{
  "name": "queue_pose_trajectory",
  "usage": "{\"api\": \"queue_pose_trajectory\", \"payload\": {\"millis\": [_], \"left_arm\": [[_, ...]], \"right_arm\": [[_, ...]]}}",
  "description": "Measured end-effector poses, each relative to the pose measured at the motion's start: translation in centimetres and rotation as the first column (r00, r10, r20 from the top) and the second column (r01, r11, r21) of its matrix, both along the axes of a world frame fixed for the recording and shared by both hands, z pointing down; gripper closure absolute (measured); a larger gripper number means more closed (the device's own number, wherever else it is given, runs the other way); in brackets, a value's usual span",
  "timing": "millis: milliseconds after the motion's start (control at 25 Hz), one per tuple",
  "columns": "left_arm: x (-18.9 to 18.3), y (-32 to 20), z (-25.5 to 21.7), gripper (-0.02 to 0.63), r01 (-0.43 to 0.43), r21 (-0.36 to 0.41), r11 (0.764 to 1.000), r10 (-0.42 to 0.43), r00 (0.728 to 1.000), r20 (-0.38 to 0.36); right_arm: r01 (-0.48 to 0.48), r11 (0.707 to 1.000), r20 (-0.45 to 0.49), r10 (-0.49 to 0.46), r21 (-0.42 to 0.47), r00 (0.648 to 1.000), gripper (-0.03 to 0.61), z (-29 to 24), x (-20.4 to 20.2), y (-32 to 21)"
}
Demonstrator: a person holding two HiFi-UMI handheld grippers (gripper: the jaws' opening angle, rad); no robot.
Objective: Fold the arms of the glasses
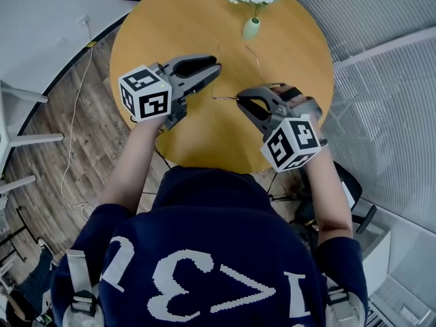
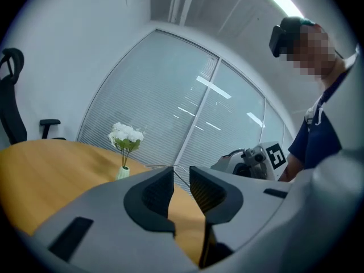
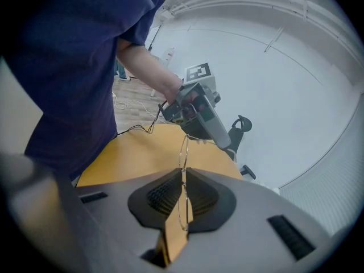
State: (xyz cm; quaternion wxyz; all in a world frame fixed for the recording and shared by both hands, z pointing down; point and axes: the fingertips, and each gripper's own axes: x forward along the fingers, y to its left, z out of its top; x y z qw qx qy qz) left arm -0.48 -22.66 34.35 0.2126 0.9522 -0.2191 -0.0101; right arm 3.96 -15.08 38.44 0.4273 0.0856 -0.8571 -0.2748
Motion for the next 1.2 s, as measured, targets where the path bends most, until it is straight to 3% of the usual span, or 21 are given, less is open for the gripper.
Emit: {"api": "queue_pose_trajectory", "payload": {"millis": [160, 440, 520, 640, 720, 840, 1040, 1200], "left_arm": [[0.7, 0.3, 0.0, 0.575, -0.035, 0.031, 0.999, 0.034, 0.998, 0.043], [3.8, 1.9, -0.3, 0.578, -0.209, 0.011, 0.978, 0.209, 0.978, 0.026], [3.6, 1.6, -0.9, 0.578, -0.189, 0.047, 0.981, 0.187, 0.982, 0.027], [2.0, 0.3, -1.8, 0.576, -0.090, 0.076, 0.993, 0.089, 0.996, 0.018], [1.3, -0.2, -1.0, 0.549, -0.068, 0.046, 0.997, 0.066, 0.997, 0.051], [1.7, 0.3, 1.0, 0.518, -0.118, -0.034, 0.992, 0.121, 0.986, 0.116], [3.2, 1.4, 1.7, 0.520, -0.185, -0.072, 0.980, 0.191, 0.976, 0.103], [4.6, 3.0, 1.4, 0.538, -0.287, -0.063, 0.956, 0.293, 0.950, 0.108]], "right_arm": [[0.003, 1.000, -0.001, -0.003, -0.012, 1.000, 0.537, 0.5, 0.0, 0.2], [0.007, 1.000, 0.000, -0.007, -0.014, 1.000, 0.538, 0.6, -0.1, 0.1], [0.005, 1.000, 0.000, -0.005, -0.013, 1.000, 0.537, 0.6, -0.1, 0.0], [-0.003, 1.000, -0.003, 0.003, -0.009, 1.000, 0.537, 0.8, 0.2, -0.2], [-0.007, 1.000, -0.006, 0.007, -0.006, 1.000, 0.538, 0.8, 0.4, -0.3], [-0.003, 1.000, -0.006, 0.003, -0.004, 1.000, 0.537, 0.7, 0.3, -0.3], [0.014, 1.000, -0.012, -0.014, 0.007, 1.000, 0.537, 0.7, -0.1, 0.0], [0.025, 1.000, -0.021, -0.024, 0.013, 0.999, 0.538, 0.6, -0.3, 0.2]]}}
